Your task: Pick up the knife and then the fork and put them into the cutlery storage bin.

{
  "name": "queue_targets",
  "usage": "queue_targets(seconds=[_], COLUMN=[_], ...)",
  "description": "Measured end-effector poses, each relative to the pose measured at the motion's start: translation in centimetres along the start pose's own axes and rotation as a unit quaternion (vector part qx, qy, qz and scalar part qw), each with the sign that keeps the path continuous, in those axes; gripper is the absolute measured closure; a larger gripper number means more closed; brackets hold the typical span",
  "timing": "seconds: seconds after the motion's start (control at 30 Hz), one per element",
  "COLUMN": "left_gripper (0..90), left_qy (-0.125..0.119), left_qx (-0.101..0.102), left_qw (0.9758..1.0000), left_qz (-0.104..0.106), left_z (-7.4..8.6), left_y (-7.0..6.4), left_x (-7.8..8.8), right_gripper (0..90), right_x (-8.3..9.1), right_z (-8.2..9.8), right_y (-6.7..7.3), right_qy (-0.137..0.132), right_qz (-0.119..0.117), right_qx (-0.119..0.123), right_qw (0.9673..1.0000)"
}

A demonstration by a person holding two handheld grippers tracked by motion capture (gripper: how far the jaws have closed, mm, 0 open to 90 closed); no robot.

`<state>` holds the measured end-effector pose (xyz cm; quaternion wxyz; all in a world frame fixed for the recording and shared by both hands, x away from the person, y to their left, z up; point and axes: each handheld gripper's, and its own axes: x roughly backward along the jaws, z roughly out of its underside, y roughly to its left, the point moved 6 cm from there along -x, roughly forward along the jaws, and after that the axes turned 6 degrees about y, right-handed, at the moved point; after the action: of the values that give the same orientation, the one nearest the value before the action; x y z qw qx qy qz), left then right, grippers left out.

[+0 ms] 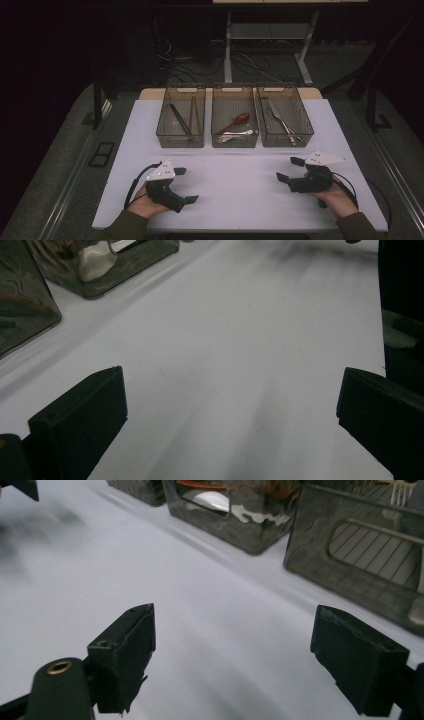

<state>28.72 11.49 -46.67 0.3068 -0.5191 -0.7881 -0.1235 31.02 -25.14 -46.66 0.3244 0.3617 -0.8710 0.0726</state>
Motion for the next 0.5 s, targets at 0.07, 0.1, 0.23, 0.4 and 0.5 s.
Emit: queue_targets(seconds=[0.07,0.1,0.23,0.4,0.5], left_gripper=[0.0,0.0,0.0,0.0,0.0], left_qy=[0.0,0.001,0.001,0.003,0.002], left_qx=[0.001,0.001,0.001,0.0,-0.002], left_qw=[1.0,1.0,1.0,1.0,1.0], left_qz=[0.0,0.0,0.002,0.002,0.001], left_z=[0.0,0.0,0.1,0.1,0.1], left_y=[0.0,0.0,0.0,0.0,0.0], left_x=[0.0,0.0,0.0,0.0,0.0], right_gripper=[18.3,18.3,18.3,18.3,18.3], right_x=[0.1,0.1,0.4,0.6,0.8], right_z=[0.5,0.7,1.3,1.8,2.1], right_y=[0.3,0.4,0.9,1.4,1.3], right_qy=[0.007,0.01,0.012,0.012,0.017], right_qz=[-0.003,-0.004,-0.013,-0.018,-0.012], right_qx=[0.006,0.009,0.009,0.006,0.011], right_qw=[1.0,0.9999,0.9998,0.9998,0.9997])
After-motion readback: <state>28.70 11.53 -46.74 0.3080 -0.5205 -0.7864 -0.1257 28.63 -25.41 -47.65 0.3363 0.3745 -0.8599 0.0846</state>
